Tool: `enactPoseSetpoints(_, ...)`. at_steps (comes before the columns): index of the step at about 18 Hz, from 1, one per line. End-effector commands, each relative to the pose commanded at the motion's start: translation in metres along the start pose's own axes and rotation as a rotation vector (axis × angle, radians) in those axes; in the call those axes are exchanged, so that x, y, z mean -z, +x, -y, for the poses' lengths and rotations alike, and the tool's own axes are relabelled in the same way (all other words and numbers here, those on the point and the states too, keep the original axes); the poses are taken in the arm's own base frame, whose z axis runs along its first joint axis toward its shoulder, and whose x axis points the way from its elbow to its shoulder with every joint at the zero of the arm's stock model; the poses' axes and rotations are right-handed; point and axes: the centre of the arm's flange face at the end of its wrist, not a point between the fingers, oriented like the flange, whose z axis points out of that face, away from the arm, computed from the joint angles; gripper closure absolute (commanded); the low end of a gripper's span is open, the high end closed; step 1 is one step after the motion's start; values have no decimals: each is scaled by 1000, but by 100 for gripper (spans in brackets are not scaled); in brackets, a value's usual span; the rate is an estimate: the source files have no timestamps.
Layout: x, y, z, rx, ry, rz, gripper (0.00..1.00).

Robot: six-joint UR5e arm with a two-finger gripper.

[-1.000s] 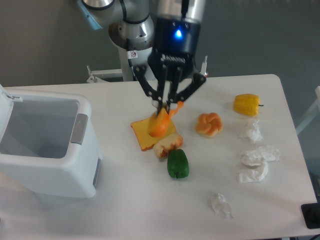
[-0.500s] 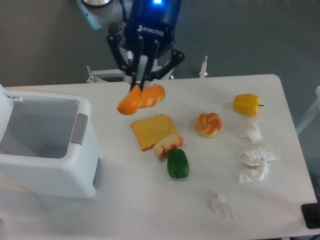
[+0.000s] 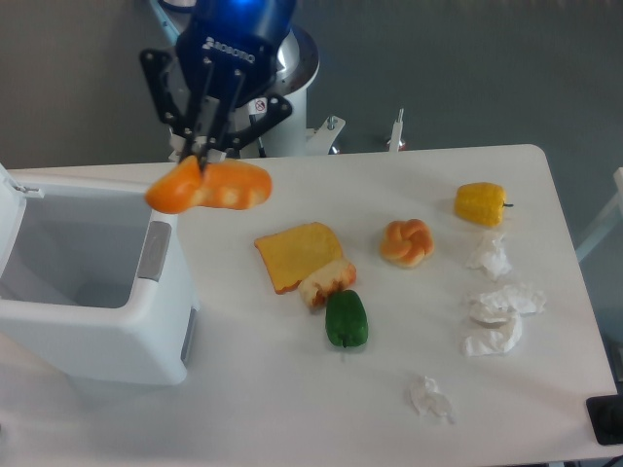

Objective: Place the long bread in the trash can
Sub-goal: 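Carry the held bread loaf over to the white trash bin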

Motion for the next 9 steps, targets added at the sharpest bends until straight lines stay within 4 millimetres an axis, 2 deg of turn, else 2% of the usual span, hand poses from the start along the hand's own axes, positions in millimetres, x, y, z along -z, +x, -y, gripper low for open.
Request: enactPoseSetpoints(9, -2, 15, 2, 58, 9, -55, 100)
